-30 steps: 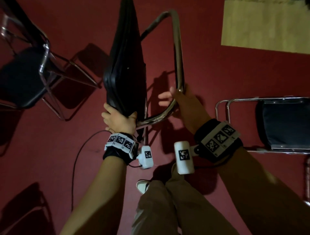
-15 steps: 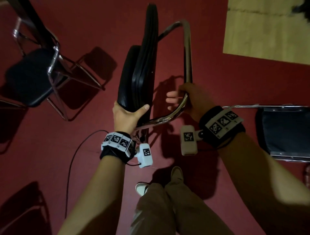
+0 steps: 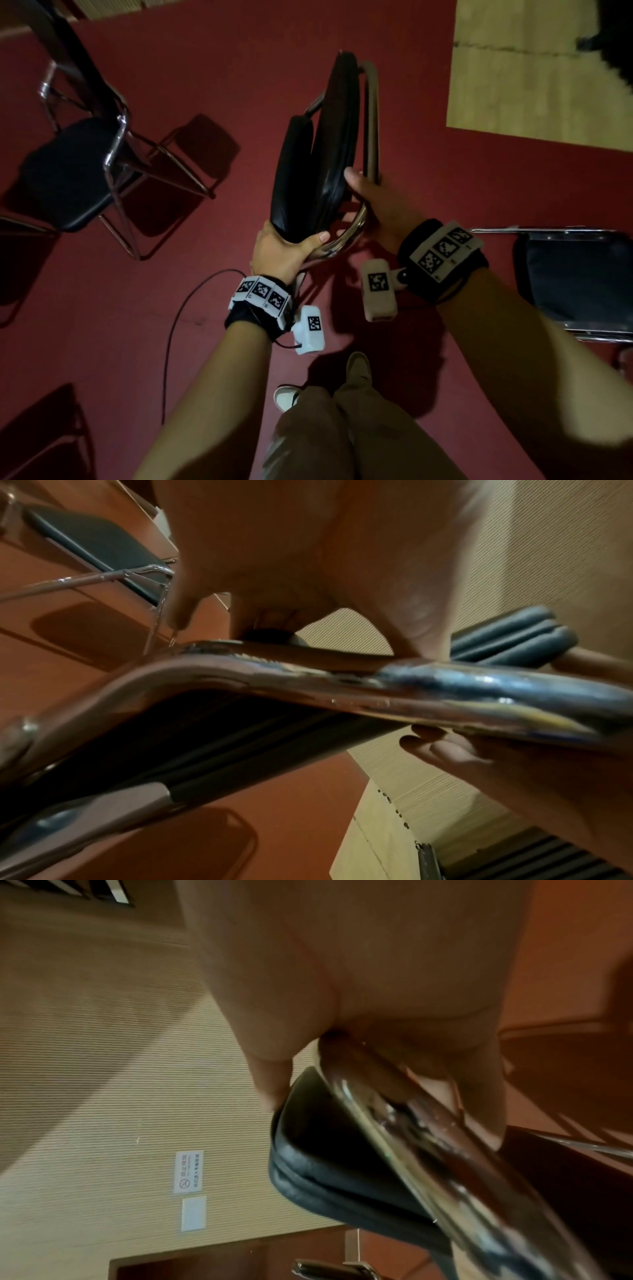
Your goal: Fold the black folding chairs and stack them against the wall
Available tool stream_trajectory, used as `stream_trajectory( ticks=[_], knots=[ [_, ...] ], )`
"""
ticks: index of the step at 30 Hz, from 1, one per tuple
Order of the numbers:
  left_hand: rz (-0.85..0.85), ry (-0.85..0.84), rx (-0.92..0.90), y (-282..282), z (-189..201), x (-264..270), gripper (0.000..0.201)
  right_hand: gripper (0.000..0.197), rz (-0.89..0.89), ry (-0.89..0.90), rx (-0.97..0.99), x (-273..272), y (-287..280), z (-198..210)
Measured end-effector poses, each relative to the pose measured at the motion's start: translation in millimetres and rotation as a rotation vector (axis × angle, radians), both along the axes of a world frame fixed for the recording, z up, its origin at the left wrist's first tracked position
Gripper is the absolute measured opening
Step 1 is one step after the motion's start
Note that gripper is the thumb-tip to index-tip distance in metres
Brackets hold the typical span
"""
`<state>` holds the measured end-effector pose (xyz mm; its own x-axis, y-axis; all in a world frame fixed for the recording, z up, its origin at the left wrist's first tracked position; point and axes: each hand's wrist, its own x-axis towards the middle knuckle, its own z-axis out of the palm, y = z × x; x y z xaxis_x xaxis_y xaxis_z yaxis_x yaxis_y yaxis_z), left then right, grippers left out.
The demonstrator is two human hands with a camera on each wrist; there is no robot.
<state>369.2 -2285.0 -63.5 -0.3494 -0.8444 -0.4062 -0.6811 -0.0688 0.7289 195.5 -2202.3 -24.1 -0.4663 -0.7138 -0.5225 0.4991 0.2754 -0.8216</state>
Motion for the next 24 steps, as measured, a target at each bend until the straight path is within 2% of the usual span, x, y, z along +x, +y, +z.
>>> stream_trajectory(
  ticks=[3,7,11,13,15,17,18,19,21,24],
  knots=[
    [-0.04,0.057,0.077,-7,4,4,0.081,0.051,0.072,0.096,-0.071,6,-2,12],
    [-0.098,0.121,0.207,-16,19,12,0.047,0.043,0.042,0.237,-0.057,16,-9,25],
    [-0.068,0.142,0.255,-27,23,20,0.047,0.051,0.028,0.069,0.059,14,-17,32],
    [-0.063,0.079,0.242,-29,16,20,0.046,0.053,0.057,0.023,0.116,13,-20,35],
    [-0.105,-0.018,0.213,-28,10,19,0.055,0.056,0.018,-0.04,0.14,16,-24,37],
    [-0.018,-0.036,0.246,-23,15,21,0.06,0.09,-0.016,-0.116,0.183,20,-29,40],
    [0.051,-0.037,0.292,-18,31,22,0.055,0.103,-0.021,-0.134,0.189,21,-30,39],
    [0.129,-0.027,0.338,-13,48,24,0.044,0.109,-0.01,-0.142,0.195,22,-32,34],
    [0.251,0.006,0.496,-6,68,32,0.028,0.105,0.031,-0.156,0.219,28,-35,36],
    [0.375,0.186,0.773,4,90,42,0.044,0.089,0.034,-0.192,0.235,40,-42,41]
  ],
)
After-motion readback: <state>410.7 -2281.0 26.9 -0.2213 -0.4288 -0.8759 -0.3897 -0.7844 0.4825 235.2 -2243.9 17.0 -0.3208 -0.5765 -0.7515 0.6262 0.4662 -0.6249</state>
